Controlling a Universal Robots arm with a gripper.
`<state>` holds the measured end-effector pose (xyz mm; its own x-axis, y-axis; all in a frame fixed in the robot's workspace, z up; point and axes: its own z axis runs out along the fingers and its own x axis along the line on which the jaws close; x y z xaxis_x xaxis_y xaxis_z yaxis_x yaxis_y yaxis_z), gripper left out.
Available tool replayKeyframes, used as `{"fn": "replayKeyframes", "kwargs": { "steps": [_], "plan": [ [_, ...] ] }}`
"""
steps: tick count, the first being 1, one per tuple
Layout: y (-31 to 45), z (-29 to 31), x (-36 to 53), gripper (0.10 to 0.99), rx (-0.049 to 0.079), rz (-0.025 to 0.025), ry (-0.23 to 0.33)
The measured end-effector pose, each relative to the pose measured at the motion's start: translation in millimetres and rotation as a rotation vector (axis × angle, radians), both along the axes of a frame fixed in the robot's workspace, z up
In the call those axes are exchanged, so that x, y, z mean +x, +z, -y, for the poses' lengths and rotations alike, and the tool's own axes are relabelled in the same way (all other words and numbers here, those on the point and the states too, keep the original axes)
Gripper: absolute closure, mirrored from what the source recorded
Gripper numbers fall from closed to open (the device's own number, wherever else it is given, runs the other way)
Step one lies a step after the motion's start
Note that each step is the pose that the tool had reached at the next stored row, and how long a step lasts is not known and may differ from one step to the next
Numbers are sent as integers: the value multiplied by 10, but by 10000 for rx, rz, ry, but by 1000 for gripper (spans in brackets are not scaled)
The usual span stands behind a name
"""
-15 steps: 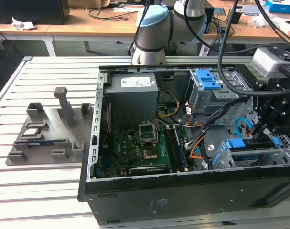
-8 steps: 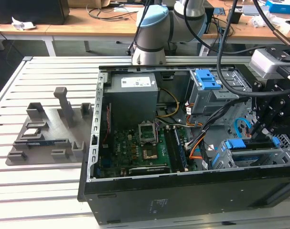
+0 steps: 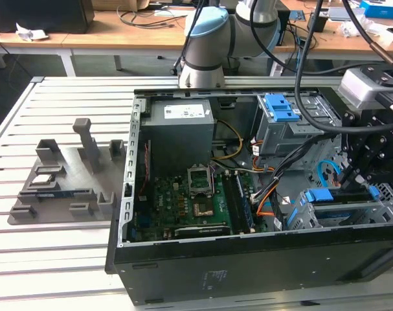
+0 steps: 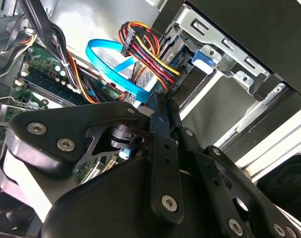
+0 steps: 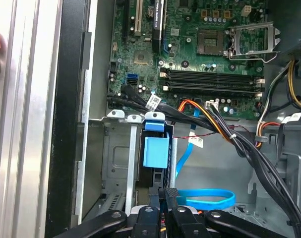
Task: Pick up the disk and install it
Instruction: 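Insert the second disk wire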
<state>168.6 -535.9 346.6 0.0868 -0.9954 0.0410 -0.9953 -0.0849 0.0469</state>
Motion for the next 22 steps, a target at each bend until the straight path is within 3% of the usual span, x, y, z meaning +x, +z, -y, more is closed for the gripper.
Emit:
{"fn": "replayKeyframes", "kwargs": {
  "steps": [17, 22],
  "plan": [
    [11, 10, -5, 925, -19, 5, 51],
    [33, 38, -5, 925, -20, 5, 69]
  ]
}}
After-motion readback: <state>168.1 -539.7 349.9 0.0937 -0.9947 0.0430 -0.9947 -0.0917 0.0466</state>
